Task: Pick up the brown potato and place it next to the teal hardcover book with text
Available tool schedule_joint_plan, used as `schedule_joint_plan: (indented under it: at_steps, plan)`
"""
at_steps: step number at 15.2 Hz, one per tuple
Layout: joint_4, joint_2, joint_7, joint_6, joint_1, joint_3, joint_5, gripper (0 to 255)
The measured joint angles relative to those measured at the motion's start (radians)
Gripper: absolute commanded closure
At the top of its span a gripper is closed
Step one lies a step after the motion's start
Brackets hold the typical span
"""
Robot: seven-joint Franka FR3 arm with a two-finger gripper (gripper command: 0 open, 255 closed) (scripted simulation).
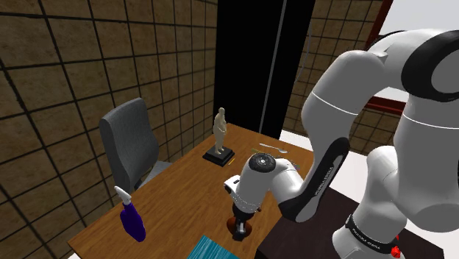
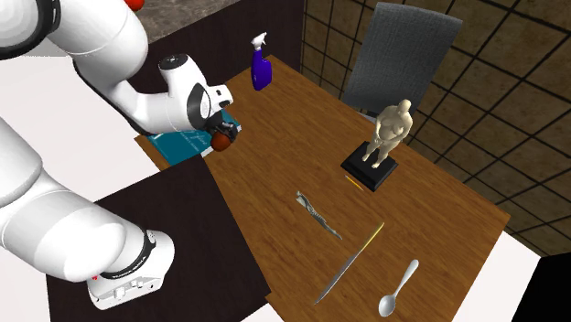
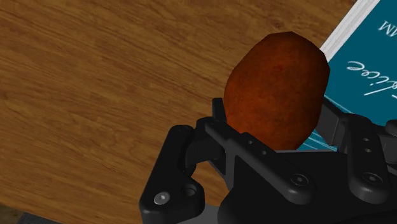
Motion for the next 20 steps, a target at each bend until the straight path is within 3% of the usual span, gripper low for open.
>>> schedule_joint_plan:
  at_steps: [10,17,18,20]
  plan:
    - [0.063,0.201,0.144,0.15,0.156,-0.175,-0.137,255]
    - [0.07,0.223,0.148,0.166,0.164,-0.189,-0.142,255]
    - [0.07,0.223,0.148,0.166,0.164,-0.189,-0.142,0]
    - [0.07,0.223,0.148,0.166,0.164,-0.189,-0.142,0]
